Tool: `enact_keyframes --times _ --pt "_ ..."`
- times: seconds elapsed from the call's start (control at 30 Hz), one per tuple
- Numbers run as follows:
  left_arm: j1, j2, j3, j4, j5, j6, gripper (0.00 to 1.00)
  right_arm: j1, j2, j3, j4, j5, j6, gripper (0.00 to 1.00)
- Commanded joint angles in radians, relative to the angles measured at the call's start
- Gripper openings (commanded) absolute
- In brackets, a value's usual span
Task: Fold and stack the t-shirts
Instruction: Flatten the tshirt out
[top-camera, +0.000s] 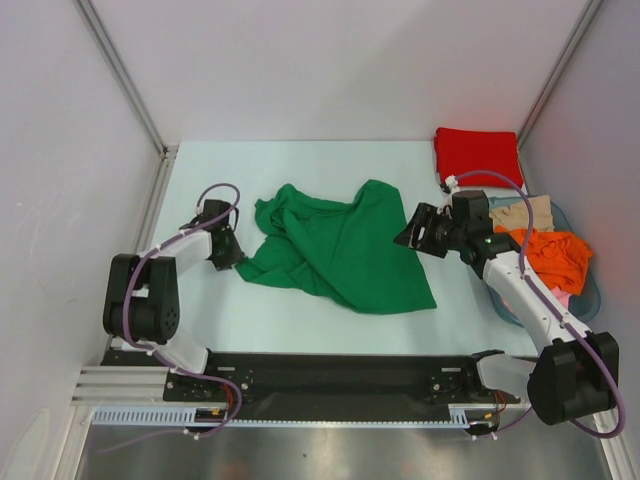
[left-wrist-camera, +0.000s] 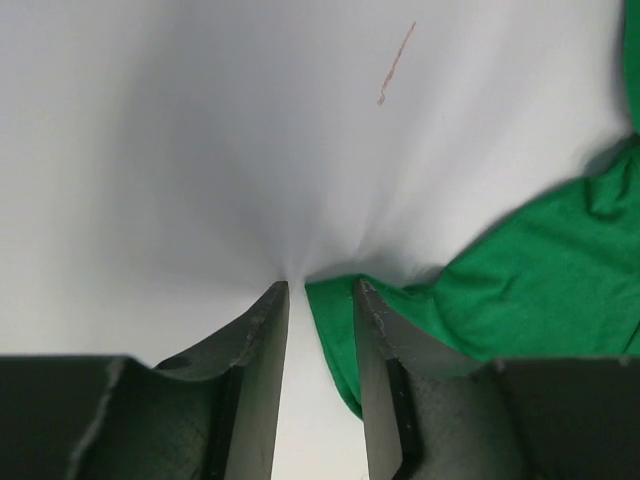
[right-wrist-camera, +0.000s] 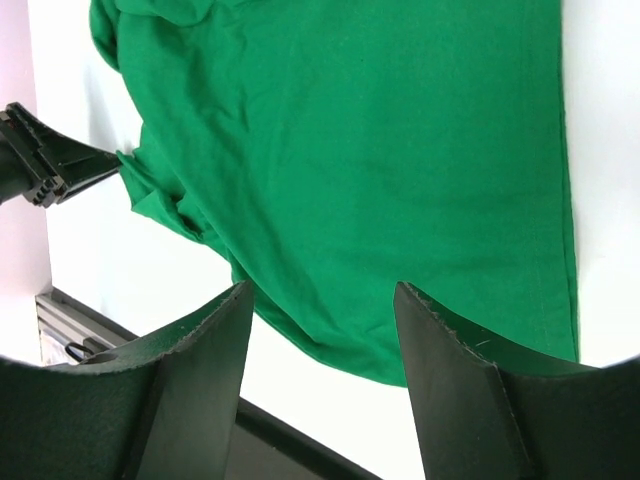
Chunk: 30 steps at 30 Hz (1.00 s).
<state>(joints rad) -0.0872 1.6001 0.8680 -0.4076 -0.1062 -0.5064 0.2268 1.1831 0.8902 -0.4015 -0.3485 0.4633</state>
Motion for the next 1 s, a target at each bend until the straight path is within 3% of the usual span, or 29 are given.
enact_keyframes --times 0.0,0.07,0.2,0.43,0.53,0.67,0.97 --pt "-0.020 0.047 0.017 0.012 -0.030 -0.003 0.35 -0.004 -0.030 0.012 -0.046 0.025 0.024 0.64" --pt "-0.031 0.054 0.022 0.004 -0.038 -0.001 0.29 -0.006 -0.031 0.015 -0.091 0.081 0.049 0.65" --pt "-0.034 0.043 0.008 -0.005 -0.035 -0.001 0.28 -0.007 -0.020 0.045 -0.180 0.152 0.074 0.66" --pt "-0.036 0.027 -0.004 -0.033 -0.027 0.000 0.36 -0.021 -0.028 0.049 -0.203 0.166 0.054 0.66" --pt "-0.036 0.029 -0.012 -0.028 -0.030 0.009 0.31 -0.027 -0.028 0.044 -0.218 0.181 0.084 0.67" --pt "-0.036 0.038 -0.007 -0.022 -0.027 0.020 0.00 -0.035 -0.001 0.018 -0.255 0.232 0.155 0.69" --pt "-0.037 -0.211 -0.015 -0.071 -0.058 0.003 0.00 -0.058 0.021 -0.082 -0.411 0.468 0.383 0.69"
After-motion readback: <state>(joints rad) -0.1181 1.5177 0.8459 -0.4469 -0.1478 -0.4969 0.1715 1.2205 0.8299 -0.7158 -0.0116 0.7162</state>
